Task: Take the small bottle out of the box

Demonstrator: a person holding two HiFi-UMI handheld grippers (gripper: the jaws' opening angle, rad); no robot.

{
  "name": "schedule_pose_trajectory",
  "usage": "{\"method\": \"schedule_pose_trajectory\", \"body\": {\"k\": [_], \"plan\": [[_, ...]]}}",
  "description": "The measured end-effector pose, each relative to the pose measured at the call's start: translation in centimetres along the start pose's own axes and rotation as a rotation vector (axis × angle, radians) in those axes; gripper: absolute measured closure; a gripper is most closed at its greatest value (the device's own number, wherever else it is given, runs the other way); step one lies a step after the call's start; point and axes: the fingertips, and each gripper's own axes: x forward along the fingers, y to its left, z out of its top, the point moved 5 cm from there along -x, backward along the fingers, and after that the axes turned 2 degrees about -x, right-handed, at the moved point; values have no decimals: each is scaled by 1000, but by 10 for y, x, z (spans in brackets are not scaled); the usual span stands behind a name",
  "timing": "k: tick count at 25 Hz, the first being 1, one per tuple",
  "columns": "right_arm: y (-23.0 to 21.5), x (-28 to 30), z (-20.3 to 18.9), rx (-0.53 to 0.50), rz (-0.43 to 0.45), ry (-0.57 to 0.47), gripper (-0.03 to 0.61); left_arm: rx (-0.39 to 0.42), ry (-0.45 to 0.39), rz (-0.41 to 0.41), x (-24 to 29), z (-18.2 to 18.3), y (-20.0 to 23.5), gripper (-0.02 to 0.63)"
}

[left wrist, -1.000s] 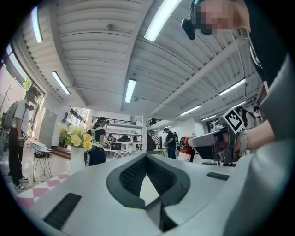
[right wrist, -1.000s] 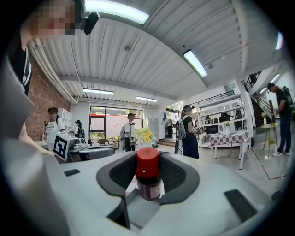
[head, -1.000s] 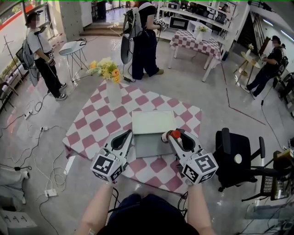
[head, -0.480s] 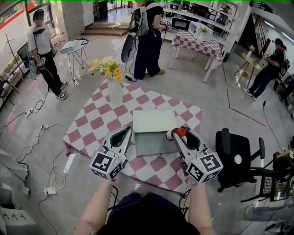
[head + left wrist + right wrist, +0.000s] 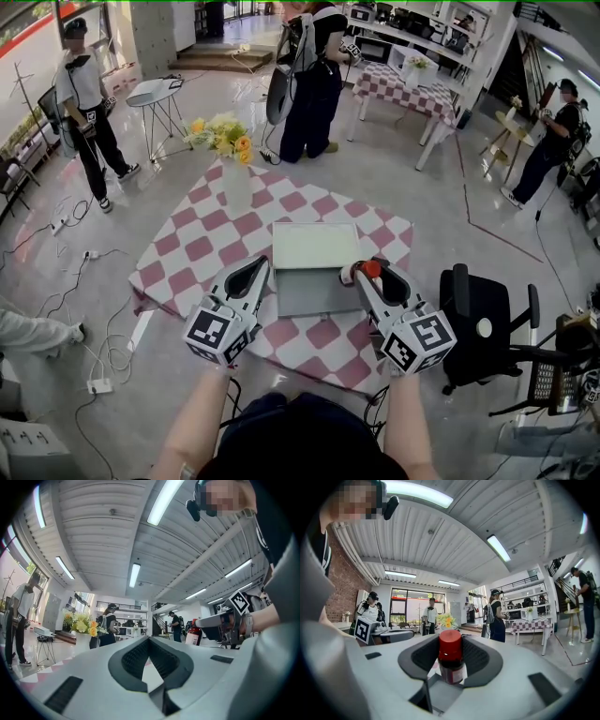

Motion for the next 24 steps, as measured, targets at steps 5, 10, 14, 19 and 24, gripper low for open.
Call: {"method": "schedule_pose_trajectory", "body": {"k": [5, 10, 14, 19, 24], "plan": [[-2, 1, -1, -4, 5, 3, 430, 1, 1, 6, 2, -1, 0, 611], [-2, 3, 2, -3, 11, -5, 430, 4, -6, 15, 1, 1, 2, 611], [-2, 6, 1, -3, 18, -7, 430, 4, -7, 24, 1, 1, 6, 611], [-2, 11, -4, 5, 29, 2, 430, -4, 3, 35, 1, -3, 9, 611], [-3, 18, -10, 14, 34, 10, 430, -7, 10, 38, 3, -9, 14, 611]]}}
